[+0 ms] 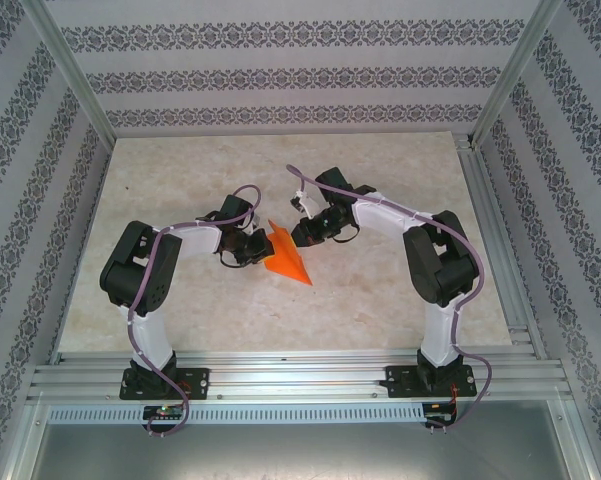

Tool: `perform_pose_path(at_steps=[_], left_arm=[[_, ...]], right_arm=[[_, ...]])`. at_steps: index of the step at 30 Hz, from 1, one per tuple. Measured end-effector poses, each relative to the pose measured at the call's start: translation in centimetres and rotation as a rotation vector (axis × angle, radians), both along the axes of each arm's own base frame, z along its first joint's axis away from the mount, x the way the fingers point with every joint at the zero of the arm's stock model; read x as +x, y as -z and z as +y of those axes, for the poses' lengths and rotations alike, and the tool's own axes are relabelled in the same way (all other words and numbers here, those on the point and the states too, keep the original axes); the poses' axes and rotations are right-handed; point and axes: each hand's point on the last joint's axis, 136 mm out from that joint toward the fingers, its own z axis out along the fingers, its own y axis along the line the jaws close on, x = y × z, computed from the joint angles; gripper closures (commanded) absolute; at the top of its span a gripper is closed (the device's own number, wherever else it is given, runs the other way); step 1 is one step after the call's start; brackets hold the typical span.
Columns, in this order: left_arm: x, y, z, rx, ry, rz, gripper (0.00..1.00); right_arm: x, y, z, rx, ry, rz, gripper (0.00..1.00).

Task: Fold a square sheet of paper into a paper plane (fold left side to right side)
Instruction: Pick up the paper from the center of the table, then place the paper at the center of the table.

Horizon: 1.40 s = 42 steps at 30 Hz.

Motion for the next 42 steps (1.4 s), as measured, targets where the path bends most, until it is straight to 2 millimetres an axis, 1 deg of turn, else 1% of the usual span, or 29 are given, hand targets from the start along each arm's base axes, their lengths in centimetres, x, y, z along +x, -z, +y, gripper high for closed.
perform_pose_path(at_steps=[2, 4, 5, 7, 8, 9, 11, 12, 13, 15, 19, 24, 26, 28, 30, 34, 39, 42], left_arm=[[-0.2, -0.5, 0.5, 0.024, 0.003, -0.006, 0.72], [-0.7, -1.7, 1.4, 0.044, 0.001, -0.011, 0.62], [-0.7, -2.7, 1.9, 0.051, 0.001, -0.028, 0.58], [-0.6, -5.7, 3.3, 0.054, -0.015, -0.083, 0.48], [-0.4, -7.1, 4.0, 0.054, -0.027, -0.113, 0.45], [-0.2, -8.9, 5.0, 0.053, -0.046, -0.154, 0.43], [0.2, -12.0, 6.9, 0.048, -0.087, -0.226, 0.40], [0.2, -13.3, 7.8, 0.047, -0.106, -0.255, 0.40], [0.2, -14.3, 8.7, 0.047, -0.126, -0.281, 0.40], [0.0, -15.2, 9.9, 0.053, -0.148, -0.298, 0.40], [-0.7, -14.7, 10.7, 0.068, -0.151, -0.267, 0.39], [-1.1, -14.1, 11.1, 0.076, -0.148, -0.242, 0.39], [-1.2, -14.0, 11.0, 0.074, -0.146, -0.237, 0.39], [-1.3, -13.7, 11.0, 0.073, -0.145, -0.230, 0.39], [-1.5, -13.2, 11.0, 0.072, -0.142, -0.214, 0.40], [-2.2, -11.6, 10.7, 0.061, -0.130, -0.168, 0.45], [-3.0, -9.3, 10.1, 0.032, -0.112, -0.116, 0.55], [-3.1, -8.1, 9.7, 0.026, -0.102, -0.095, 0.61]], right_arm=[[0.0, -0.1, 0.0, 0.003, 0.007, 0.000, 1.00], [-0.1, -0.5, -0.1, 0.007, 0.026, 0.010, 1.00], [-0.1, -0.8, -0.1, 0.009, 0.037, 0.011, 1.00], [-0.2, -1.7, -0.1, 0.016, 0.065, 0.007, 1.00], [-0.1, -2.2, -0.1, 0.020, 0.079, -0.001, 1.00], [-0.1, -2.8, 0.0, 0.023, 0.099, -0.007, 1.00], [0.1, -4.1, 0.0, 0.032, 0.140, -0.024, 1.00], [0.2, -4.8, 0.0, 0.037, 0.163, -0.034, 1.00], [0.6, -5.6, -0.1, 0.039, 0.196, -0.047, 1.00], [1.0, -6.8, -0.4, 0.038, 0.248, -0.070, 1.00], [2.0, -9.2, -1.1, 0.040, 0.349, -0.108, 1.00], [3.3, -12.1, -0.6, 0.087, 0.406, -0.143, 1.00], [3.4, -12.8, -0.2, 0.105, 0.409, -0.148, 1.00], [3.5, -12.9, 0.3, 0.115, 0.410, -0.148, 1.00], [3.6, -12.3, 0.7, 0.112, 0.405, -0.141, 1.00], [4.1, -10.0, 1.3, 0.093, 0.412, -0.105, 1.00], [4.2, -6.4, 2.2, 0.078, 0.432, -0.046, 1.00], [3.9, -4.2, 2.9, 0.058, 0.430, -0.011, 1.00]])
